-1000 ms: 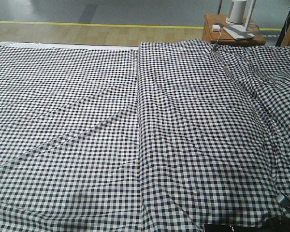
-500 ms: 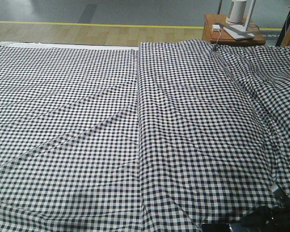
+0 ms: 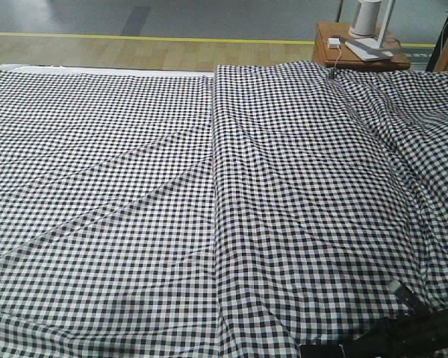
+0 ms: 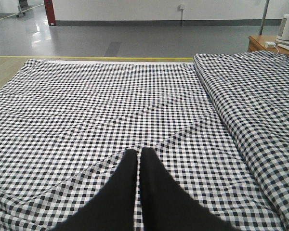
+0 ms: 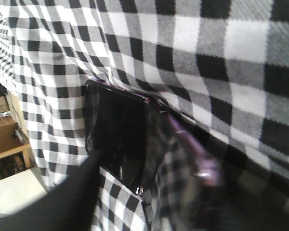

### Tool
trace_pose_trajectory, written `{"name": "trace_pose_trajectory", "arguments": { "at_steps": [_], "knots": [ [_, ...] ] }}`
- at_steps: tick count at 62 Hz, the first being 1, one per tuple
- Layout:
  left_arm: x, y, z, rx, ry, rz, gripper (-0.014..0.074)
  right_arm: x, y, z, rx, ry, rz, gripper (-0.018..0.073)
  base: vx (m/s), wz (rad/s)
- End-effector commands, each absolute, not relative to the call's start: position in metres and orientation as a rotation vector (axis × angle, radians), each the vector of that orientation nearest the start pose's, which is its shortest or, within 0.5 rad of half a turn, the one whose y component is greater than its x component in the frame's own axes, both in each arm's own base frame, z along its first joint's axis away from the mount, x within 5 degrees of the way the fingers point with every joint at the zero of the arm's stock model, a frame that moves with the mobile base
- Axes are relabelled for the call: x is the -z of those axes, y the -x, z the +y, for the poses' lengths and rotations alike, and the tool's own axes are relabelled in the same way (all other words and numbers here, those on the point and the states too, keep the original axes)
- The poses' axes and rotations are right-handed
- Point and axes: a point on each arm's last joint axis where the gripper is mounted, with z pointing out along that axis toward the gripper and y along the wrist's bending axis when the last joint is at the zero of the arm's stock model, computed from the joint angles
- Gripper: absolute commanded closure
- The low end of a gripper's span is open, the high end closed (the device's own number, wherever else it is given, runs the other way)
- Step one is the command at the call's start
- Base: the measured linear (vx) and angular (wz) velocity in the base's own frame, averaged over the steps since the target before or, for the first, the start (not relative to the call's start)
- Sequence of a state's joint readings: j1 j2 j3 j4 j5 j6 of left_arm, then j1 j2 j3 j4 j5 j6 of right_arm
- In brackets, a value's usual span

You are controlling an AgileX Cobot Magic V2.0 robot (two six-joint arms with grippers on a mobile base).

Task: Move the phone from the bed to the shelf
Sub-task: 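Close the right gripper on the black phone's edge, then lift the phone off the bed with the right gripper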

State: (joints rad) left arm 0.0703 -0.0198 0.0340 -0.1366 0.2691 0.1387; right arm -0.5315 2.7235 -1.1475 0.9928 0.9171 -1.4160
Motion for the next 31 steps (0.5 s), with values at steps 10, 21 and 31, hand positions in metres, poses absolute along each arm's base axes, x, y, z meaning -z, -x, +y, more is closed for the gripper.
{"name": "trace_pose_trajectory", "arguments": {
  "at_steps": [10,21,31],
  "knots": [
    [-0.184,-0.055,0.001,-0.018,0.041,1.693,0.0596,0.082,-0.276,-0.091,-1.461,0.034,2.803,0.0575,0.0,0.0],
    [-0.184,-0.055,0.001,-0.018,0.041,1.693,0.0596,0.077,-0.275,-0.088,-1.557,0.055,2.768,0.0569,0.0,0.0],
    [-0.184,-0.055,0.001,-0.018,0.041,1.693,0.0596,0.066,-0.278,-0.087,-1.633,0.062,2.711,0.0566,0.0,0.0]
  ]
}}
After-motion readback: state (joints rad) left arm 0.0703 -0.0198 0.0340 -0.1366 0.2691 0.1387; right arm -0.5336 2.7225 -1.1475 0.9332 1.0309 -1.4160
